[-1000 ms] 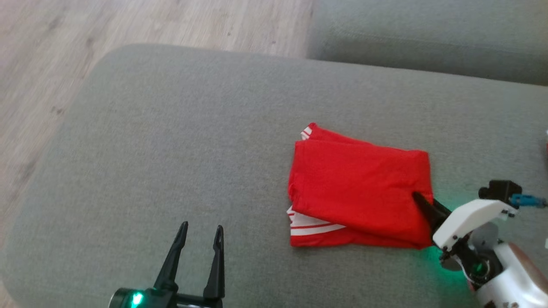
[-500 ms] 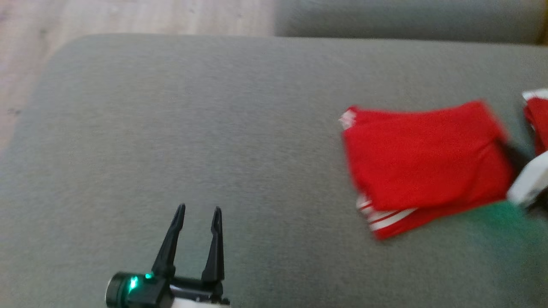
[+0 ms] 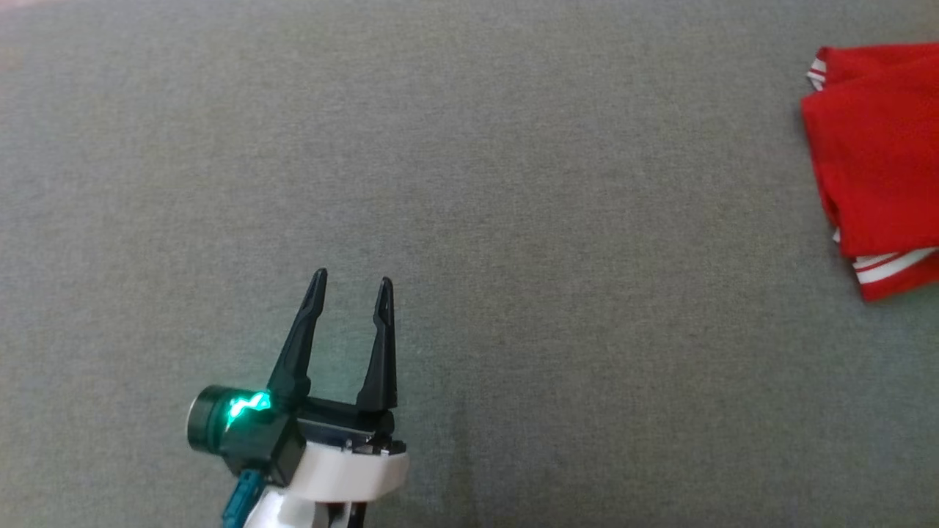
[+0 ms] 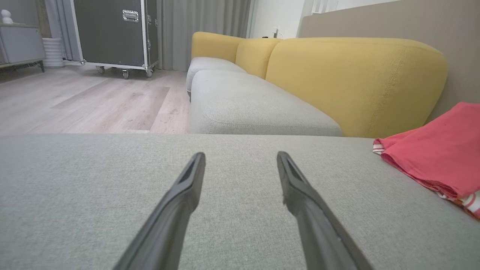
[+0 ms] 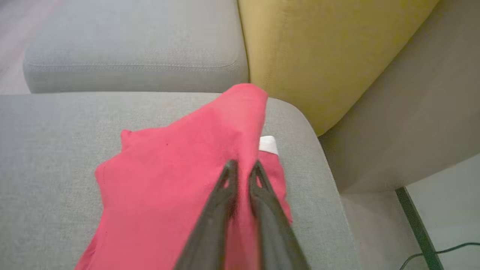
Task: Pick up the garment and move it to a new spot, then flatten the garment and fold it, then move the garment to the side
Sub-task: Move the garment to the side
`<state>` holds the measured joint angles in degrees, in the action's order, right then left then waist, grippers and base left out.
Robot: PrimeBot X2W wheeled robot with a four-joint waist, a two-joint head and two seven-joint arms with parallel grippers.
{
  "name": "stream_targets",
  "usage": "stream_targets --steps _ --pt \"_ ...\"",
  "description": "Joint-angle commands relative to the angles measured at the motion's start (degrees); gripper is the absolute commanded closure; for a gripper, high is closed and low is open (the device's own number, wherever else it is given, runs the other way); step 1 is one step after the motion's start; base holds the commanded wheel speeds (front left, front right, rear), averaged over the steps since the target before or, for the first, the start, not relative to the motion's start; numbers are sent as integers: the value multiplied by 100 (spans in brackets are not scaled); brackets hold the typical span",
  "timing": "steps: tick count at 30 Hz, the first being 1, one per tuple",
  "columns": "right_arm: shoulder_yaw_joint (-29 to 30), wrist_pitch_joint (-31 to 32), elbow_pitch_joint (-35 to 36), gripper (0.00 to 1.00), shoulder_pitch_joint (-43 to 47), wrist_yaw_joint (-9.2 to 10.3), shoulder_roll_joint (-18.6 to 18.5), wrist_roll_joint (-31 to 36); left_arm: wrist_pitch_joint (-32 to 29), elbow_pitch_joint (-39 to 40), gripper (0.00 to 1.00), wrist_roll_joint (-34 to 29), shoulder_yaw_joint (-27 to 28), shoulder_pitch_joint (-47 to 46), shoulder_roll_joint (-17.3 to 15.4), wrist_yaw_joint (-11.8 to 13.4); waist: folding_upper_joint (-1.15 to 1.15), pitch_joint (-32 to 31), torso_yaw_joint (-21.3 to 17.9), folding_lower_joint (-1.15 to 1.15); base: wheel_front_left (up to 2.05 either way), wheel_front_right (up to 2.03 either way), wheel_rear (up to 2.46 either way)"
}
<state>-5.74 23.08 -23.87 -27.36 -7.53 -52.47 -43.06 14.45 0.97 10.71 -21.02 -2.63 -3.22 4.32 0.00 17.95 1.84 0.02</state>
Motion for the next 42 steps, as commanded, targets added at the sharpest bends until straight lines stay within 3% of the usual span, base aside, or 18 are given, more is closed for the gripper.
stream_targets --steps 1,8,17,22,23,28,31,35,37,42 --pt "117 16 210 0 144 4 -140 54 55 130 0 60 110 -98 35 4 0 -8 -25 -2 0 0 0" --pt "279 -220 697 0 981 4 1226 455 55 -125 0 -16 169 52 35 -39 0 -631 105 -2 0 0 0" --pt "-410 -1155 342 0 1992 4 2881 839 55 -439 0 -294 412 666 35 -140 0 -1755 383 -2 0 0 0" --pt "-634 -1933 76 0 2142 4 3326 938 55 -409 0 -341 552 906 35 -176 0 -2018 470 -2 0 0 0" --pt "-639 -2443 -6 0 2223 4 3456 1114 55 -400 0 -313 594 992 35 -162 0 -2139 506 -2 0 0 0" --pt "-749 -3608 -19 0 2606 4 3708 1747 55 -387 0 -272 709 1240 35 -120 0 -2394 511 -2 0 0 0" --pt "-600 -3792 242 0 2930 4 3887 2330 55 -386 0 -269 764 1349 35 -106 0 -2482 490 -2 0 0 0" --pt "-23 -3804 1359 0 3568 4 4370 3291 55 -358 0 -279 857 1439 35 -29 0 -2556 448 -2 0 0 0" --pt "121 -3805 1749 0 3948 4 4627 3476 55 -357 0 -285 906 1498 35 3 0 -2595 416 -2 0 0 0" --pt "245 -3806 2040 0 4400 4 4829 3761 55 -379 0 -287 976 1585 35 39 0 -2665 371 -2 0 0 0"
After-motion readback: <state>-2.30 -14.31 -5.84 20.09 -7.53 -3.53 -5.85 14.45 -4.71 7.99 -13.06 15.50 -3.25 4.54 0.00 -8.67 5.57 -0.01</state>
